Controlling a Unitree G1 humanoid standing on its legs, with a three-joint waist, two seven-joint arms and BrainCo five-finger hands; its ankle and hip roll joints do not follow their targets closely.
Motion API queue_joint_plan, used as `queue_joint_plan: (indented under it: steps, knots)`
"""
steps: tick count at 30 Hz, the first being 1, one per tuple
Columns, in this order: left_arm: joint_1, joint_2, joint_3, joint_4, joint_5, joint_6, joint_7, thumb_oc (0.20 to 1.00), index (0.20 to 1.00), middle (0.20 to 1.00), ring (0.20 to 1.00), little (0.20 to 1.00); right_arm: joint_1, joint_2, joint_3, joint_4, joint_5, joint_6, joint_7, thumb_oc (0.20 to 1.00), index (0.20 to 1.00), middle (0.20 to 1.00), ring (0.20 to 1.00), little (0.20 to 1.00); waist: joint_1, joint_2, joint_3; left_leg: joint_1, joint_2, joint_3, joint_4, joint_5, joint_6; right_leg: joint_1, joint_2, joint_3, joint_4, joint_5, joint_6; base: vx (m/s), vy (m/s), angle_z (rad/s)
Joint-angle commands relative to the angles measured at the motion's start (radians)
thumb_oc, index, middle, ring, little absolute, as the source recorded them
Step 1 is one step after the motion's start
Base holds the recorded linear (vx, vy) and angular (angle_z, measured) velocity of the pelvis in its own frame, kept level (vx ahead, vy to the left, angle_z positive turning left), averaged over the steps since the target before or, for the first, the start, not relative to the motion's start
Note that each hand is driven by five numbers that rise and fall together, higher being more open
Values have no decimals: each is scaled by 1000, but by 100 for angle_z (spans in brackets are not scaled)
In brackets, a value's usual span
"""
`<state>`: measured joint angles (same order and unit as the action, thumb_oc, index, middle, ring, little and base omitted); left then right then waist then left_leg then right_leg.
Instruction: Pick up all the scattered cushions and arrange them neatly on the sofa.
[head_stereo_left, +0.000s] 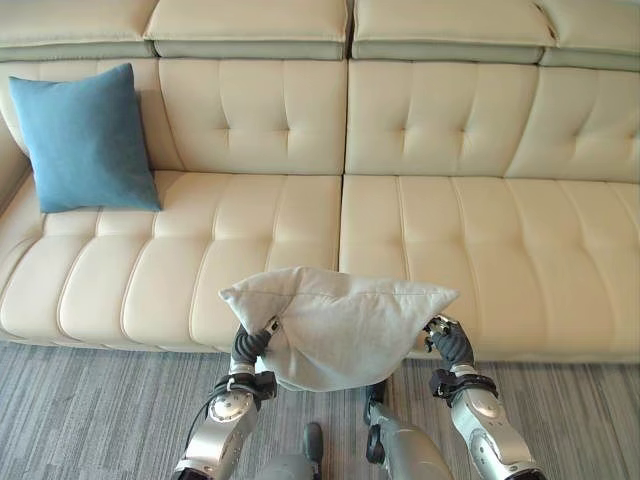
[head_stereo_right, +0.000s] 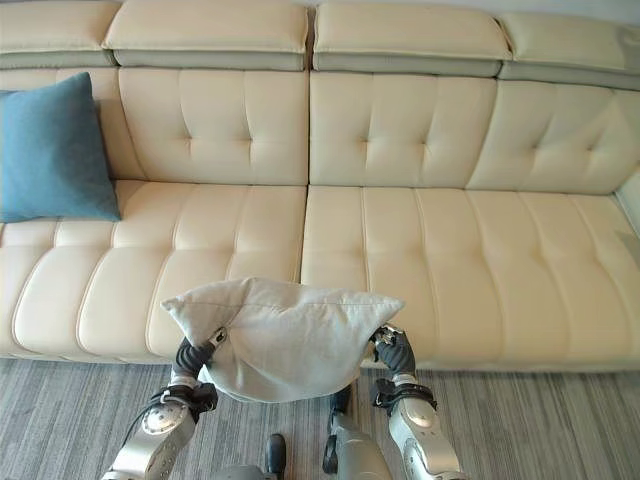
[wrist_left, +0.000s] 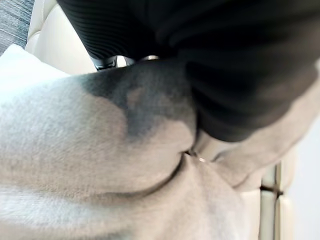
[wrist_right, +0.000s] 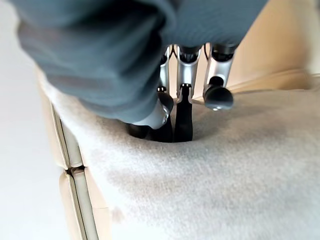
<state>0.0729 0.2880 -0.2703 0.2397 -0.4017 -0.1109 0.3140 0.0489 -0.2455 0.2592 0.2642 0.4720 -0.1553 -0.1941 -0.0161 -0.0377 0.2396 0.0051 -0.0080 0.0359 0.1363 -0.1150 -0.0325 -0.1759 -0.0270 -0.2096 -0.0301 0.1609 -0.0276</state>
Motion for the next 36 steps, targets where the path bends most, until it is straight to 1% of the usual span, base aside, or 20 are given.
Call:
queue_joint_plan:
  steps: [1, 2, 4, 6, 7, 8, 9, 10, 11, 12, 13, 14, 16, 18, 19, 20, 22, 27, 33, 36]
  knots:
    - [-93, -31, -39, -137, 19, -108, -47, 200, 200, 200, 200, 200, -66, -18, 8, -104, 2, -85, 37, 200, 200, 200, 200, 200, -5, 14, 3, -38, 13, -23, 285, 75, -51, 96, 12, 10, 8, -191, 81, 147, -151, 13]
    - [-97, -32, -40, -137, 15, -108, -49, 200, 200, 200, 200, 200, -65, -24, 9, -102, 0, -83, 37, 200, 200, 200, 200, 200, 0, 13, 11, -64, 9, -33, 334, 95, -59, 113, 15, 9, 1, -198, 74, 100, -87, -8]
    - [-94, -34, -39, -135, 16, -106, -48, 200, 200, 200, 200, 200, -64, -25, 7, -95, -1, -81, 36, 200, 200, 200, 200, 200, 1, 11, 13, -78, 12, -33, 350, 98, -56, 129, 16, 7, -8, -206, 68, 129, -99, -23]
    - [-94, -36, -38, -131, 15, -99, -47, 200, 200, 200, 200, 200, -64, -24, 0, -100, 2, -78, 34, 200, 200, 200, 200, 200, 3, -5, 15, -124, 16, -24, 267, 62, -33, 159, 0, 5, -21, -216, 69, 165, -93, -11]
    - [-92, -35, -38, -131, 18, -96, -46, 200, 200, 200, 200, 200, -66, -22, 0, -105, 7, -80, 34, 200, 200, 200, 200, 200, 1, -13, 11, -133, 19, -23, 194, 28, -19, 162, -7, 5, -22, -218, 75, 141, -36, 16]
    - [-89, -36, -39, -133, 20, -94, -45, 200, 200, 200, 200, 200, -67, -22, 0, -108, 6, -80, 34, 200, 200, 200, 200, 200, -1, -16, 8, -125, 22, -23, 121, 15, -13, 164, -11, 7, -20, -221, 78, 145, -9, 22]
    - [-88, -38, -42, -131, 24, -92, -40, 200, 200, 200, 200, 200, -66, -20, 3, -110, 1, -82, 32, 200, 200, 200, 200, 200, -3, -16, 5, -109, 33, -30, 4, 45, -14, 167, -12, 8, -19, -226, 79, 138, 23, 10]
    - [-88, -40, -48, -129, 27, -90, -37, 200, 200, 200, 200, 200, -68, -19, 4, -112, -2, -82, 28, 200, 200, 200, 200, 200, -6, -11, 1, -115, 50, -38, -69, 91, -21, 171, -10, 7, -19, -229, 79, 95, 21, -3]
    - [-88, -40, -48, -129, 27, -90, -37, 200, 200, 200, 200, 200, -67, -19, 5, -112, -2, -82, 28, 200, 200, 200, 200, 200, -7, -12, 1, -107, 50, -38, -84, 99, -21, 172, -11, 6, -19, -230, 79, 124, 63, -13]
    - [-88, -45, -52, -123, 36, -88, -31, 200, 200, 200, 200, 200, -68, -20, 8, -119, -14, -83, 22, 200, 200, 200, 200, 200, -9, -1, -3, -117, 63, -60, -163, 165, -37, 182, -7, 9, -18, -238, 76, 81, 45, -17]
    - [-88, -46, -52, -123, 36, -88, -31, 200, 200, 200, 200, 200, -68, -20, 8, -119, -14, -83, 22, 200, 200, 200, 200, 200, -10, -1, -3, -113, 63, -60, -169, 169, -37, 182, -7, 8, -18, -238, 76, 199, 121, -18]
    - [-92, -53, -53, -112, 36, -87, -28, 200, 200, 200, 200, 200, -75, -20, 12, -116, -23, -78, 22, 200, 200, 200, 200, 200, -9, 5, -11, -98, 61, -75, -184, 171, -43, 204, -4, 29, -14, -250, 75, 199, 132, -8]
    - [-92, -57, -59, -110, 39, -90, -30, 200, 200, 200, 200, 200, -78, -18, 16, -118, -40, -75, 20, 200, 200, 200, 200, 200, -11, 10, -25, -70, 62, -55, -196, 163, -48, 227, -7, 33, -16, -253, 79, 228, 159, -14]
    - [-98, -58, -68, -103, 43, -92, -26, 200, 200, 200, 200, 200, -88, -11, 15, -121, -55, -73, 8, 200, 200, 200, 200, 200, -10, 13, -38, -25, 55, -48, -224, 157, -42, 256, -15, 45, -32, -249, 82, 171, 133, -27]
    - [-98, -58, -69, -103, 43, -92, -26, 200, 200, 200, 200, 200, -88, -11, 15, -121, -55, -73, 8, 200, 200, 200, 200, 200, -10, 13, -38, -25, 56, -48, -224, 157, -42, 256, -15, 45, -32, -249, 82, 183, 153, -11]
    - [-118, -56, -78, -100, 48, -92, -19, 200, 200, 200, 200, 200, -117, -3, 20, -125, -71, -71, -9, 200, 200, 200, 200, 200, -11, 9, -52, -4, 49, -35, -224, 140, -36, 272, -23, 49, -45, -242, 89, 160, 146, -12]
    - [-158, -53, -87, -94, 55, -94, -1, 200, 200, 200, 200, 200, -168, 7, 33, -119, -83, -70, -29, 200, 200, 200, 200, 200, -9, 2, -61, 9, 44, -18, -224, 124, -27, 281, -31, 58, -56, -237, 99, 167, 164, -8]
    - [-303, -56, -108, -76, 54, -106, 58, 200, 200, 200, 200, 200, -317, 13, 53, -110, -108, -62, -91, 200, 200, 200, 200, 200, -6, -12, -75, 17, 33, 11, -224, 98, -7, 268, -47, 79, -57, -227, 118, 91, 116, -16]
    - [-415, -68, -125, -43, 31, -117, 100, 200, 200, 200, 200, 200, -411, 30, 72, -111, -112, -54, -122, 200, 200, 200, 200, 200, -7, -22, -84, 9, 29, 18, -224, 86, 4, 247, -54, 92, -57, -224, 128, 72, 67, -9]
    - [-493, -75, -143, 10, 22, -126, 128, 200, 200, 200, 200, 200, -478, 48, 92, -73, -105, -59, -142, 200, 200, 200, 200, 200, -7, -27, -83, -3, 29, 22, -224, 86, 6, 228, -54, 99, -57, -220, 132, 41, 37, -3]
